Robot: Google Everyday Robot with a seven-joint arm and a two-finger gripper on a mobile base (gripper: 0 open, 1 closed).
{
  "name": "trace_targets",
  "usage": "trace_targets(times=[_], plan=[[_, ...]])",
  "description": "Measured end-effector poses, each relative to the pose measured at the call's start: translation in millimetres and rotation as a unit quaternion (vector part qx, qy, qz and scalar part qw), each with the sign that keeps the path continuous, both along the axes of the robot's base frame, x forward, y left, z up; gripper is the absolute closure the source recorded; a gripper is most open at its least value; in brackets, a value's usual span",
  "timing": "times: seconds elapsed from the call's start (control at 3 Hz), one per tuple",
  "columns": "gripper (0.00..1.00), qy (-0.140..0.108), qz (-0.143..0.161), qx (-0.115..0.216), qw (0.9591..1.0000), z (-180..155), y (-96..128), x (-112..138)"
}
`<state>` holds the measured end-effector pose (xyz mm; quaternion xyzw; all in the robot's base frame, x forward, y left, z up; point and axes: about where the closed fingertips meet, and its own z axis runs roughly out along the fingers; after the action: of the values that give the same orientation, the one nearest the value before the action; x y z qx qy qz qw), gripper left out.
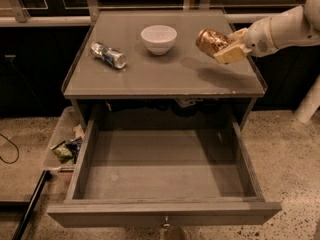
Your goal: Place orange can into top drawer
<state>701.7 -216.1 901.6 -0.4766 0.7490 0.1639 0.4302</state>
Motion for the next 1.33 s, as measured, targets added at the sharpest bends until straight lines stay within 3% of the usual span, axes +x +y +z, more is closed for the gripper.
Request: trace_targets(times=[0.33, 1.0, 1.33], plan=[[1.0, -0.003, 0.032, -0.007, 0.9995, 0.8, -12.3, -32.1], [1.0, 0.006, 0.11, -0.009, 0.9939, -9.7, -29.5, -110.1], [1.0, 0.008, 0.127, -0.013, 0.9918, -20.2, -32.1, -142.1]])
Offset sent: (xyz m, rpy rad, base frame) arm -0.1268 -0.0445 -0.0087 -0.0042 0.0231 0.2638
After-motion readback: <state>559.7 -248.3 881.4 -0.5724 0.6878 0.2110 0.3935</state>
